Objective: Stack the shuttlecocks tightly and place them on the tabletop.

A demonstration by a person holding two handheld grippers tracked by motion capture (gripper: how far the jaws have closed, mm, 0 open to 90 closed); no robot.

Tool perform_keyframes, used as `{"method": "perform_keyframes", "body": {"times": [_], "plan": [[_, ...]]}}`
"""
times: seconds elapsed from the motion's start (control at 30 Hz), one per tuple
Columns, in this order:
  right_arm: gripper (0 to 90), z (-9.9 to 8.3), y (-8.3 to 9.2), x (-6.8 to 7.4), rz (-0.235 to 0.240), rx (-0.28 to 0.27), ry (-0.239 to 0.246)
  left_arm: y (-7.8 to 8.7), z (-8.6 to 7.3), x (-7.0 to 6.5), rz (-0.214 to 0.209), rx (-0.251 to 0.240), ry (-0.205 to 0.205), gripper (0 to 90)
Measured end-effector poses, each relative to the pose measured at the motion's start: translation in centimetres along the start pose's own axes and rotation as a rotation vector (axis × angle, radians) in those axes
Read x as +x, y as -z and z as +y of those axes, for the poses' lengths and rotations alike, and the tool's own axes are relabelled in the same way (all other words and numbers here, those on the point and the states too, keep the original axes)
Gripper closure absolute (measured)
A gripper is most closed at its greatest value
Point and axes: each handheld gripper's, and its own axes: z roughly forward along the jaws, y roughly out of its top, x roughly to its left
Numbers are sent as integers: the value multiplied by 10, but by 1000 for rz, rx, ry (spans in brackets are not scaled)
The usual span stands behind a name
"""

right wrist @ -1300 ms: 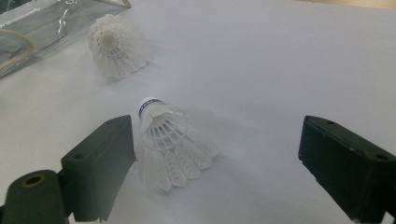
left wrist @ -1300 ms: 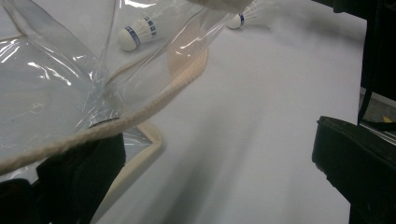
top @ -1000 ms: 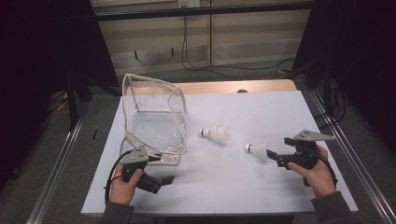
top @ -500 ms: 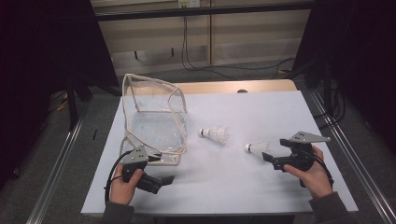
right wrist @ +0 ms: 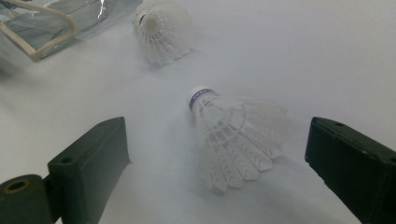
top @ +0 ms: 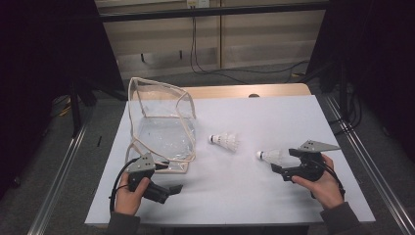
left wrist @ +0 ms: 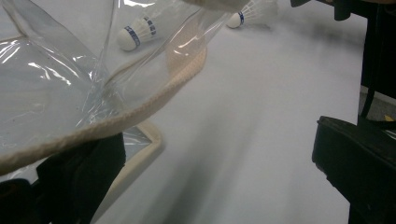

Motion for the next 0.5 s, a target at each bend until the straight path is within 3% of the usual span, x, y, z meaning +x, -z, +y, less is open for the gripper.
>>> {"method": "perform_keyframes", "body": {"times": [0.5], "plan": [[145, -1, -9, 3, 4, 22, 25, 0, 0, 0, 1, 6, -3, 28]]}}
